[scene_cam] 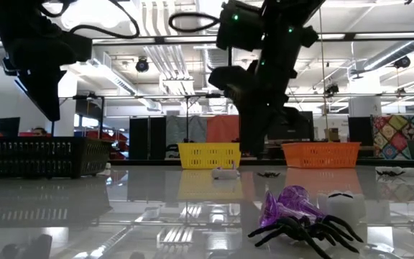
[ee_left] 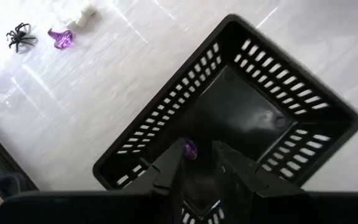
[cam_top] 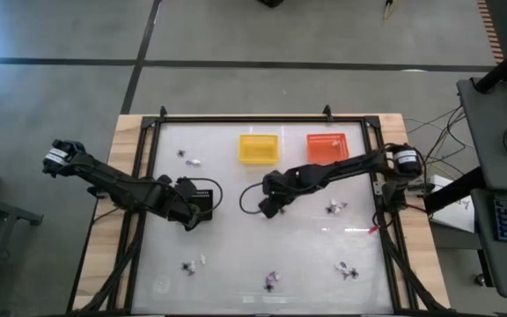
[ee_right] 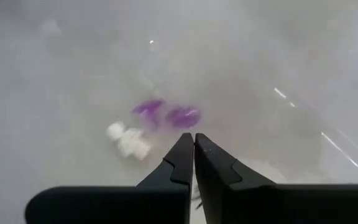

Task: Sort Halloween decoration
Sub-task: Put the black spider toy into the yellow basket

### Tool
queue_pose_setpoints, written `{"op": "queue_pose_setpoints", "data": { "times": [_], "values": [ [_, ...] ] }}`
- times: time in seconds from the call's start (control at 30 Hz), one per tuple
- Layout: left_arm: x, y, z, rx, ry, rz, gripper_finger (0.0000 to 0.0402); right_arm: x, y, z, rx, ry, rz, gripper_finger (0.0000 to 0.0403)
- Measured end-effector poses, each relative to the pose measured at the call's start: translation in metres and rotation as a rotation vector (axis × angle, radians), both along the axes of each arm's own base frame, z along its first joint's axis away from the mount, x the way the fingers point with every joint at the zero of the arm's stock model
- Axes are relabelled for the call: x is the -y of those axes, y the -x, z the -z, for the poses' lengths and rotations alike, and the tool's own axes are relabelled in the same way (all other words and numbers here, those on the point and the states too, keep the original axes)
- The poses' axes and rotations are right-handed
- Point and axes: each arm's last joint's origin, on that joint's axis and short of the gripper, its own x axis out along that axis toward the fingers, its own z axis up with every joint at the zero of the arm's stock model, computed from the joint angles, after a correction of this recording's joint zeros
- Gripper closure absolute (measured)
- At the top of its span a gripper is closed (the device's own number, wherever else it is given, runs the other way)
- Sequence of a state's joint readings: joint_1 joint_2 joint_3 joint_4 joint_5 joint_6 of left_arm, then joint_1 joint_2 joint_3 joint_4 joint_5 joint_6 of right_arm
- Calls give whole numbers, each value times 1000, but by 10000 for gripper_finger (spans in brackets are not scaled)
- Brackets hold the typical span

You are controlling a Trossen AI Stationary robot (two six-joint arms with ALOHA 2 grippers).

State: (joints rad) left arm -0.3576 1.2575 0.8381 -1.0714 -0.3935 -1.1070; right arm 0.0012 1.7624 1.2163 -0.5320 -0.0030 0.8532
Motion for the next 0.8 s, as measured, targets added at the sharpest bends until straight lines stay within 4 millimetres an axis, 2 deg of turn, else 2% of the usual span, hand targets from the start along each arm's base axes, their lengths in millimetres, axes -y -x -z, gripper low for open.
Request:
{"op": "queue_pose_setpoints", "data": {
  "times": [0.1,0.2,0.47,0.6,0.8],
  "values": [
    [1,-2,-4,0,-2,33,338,9,0,-5,17,-1,28,395],
    [1,-3,-8,-9,-10,75,338,10,1,-8,25,-38,16,394],
    [1,-3,-12,-24,-19,116,338,-10,11,-2,-103,-99,-67,391],
    [1,-3,-12,-26,-20,119,338,-20,12,-1,-106,-94,-110,370],
    [1,-3,-12,-35,-26,143,338,-19,11,-1,-102,-10,-85,317]
  ]
}}
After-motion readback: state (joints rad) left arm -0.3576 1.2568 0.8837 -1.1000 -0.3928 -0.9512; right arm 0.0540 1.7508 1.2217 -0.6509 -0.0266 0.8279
